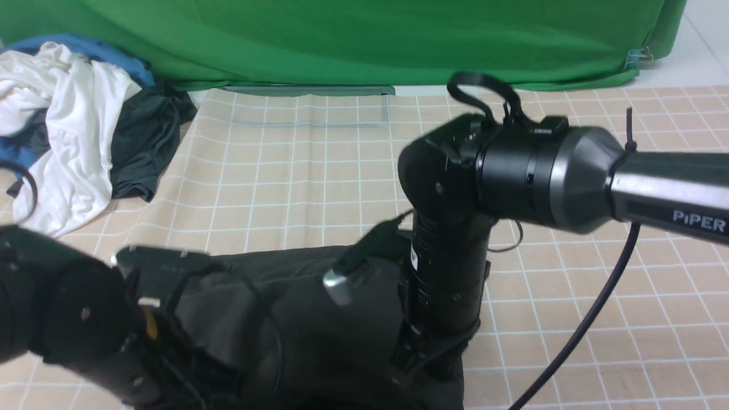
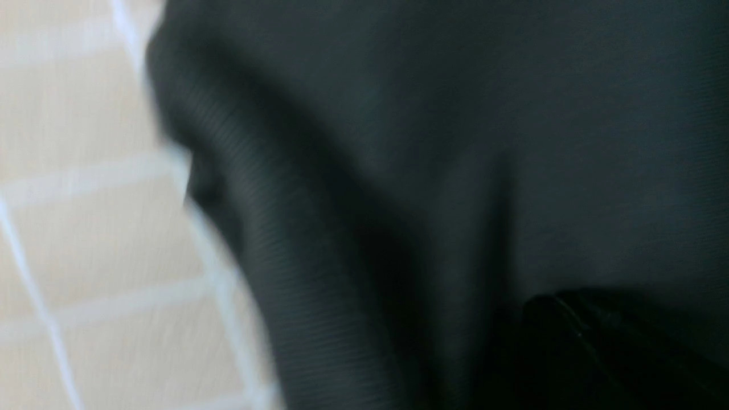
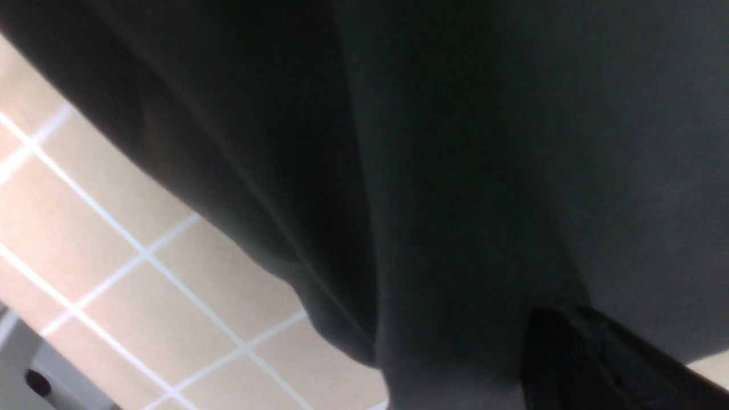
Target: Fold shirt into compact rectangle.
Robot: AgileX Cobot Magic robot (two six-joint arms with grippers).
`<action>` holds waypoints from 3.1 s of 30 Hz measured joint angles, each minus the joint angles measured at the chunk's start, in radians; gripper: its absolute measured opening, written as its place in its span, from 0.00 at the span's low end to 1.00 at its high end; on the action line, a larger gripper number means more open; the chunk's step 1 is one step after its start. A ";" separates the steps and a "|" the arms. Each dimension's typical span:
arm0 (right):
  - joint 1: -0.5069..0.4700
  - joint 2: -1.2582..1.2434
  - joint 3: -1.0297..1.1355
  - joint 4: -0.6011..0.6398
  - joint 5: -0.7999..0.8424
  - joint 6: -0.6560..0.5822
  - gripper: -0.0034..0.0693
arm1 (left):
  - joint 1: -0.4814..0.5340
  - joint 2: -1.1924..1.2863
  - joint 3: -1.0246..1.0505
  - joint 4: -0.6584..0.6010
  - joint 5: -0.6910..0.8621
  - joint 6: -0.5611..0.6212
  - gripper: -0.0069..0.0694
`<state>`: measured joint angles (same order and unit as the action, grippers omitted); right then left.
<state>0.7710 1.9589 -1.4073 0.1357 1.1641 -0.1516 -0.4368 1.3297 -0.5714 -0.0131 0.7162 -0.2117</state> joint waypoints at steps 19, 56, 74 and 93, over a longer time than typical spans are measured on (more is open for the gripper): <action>0.032 -0.188 0.052 0.021 -0.188 0.067 0.10 | 0.000 -0.107 -0.050 -0.059 0.039 -0.009 0.12; -0.150 -0.056 -0.246 0.063 -0.084 -0.145 0.22 | 0.000 -0.274 0.003 -0.083 0.094 -0.025 0.12; -0.146 0.169 -0.361 0.009 -0.078 -0.317 0.67 | 0.000 -0.301 0.003 -0.083 0.123 -0.033 0.12; -0.208 -0.150 -0.332 -0.113 0.051 -0.024 0.13 | 0.000 -0.511 -0.076 0.013 0.270 -0.215 0.12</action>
<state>0.5631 1.8092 -1.7389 0.0222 1.2150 -0.1761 -0.4368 0.8191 -0.6474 0.0000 0.9859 -0.4264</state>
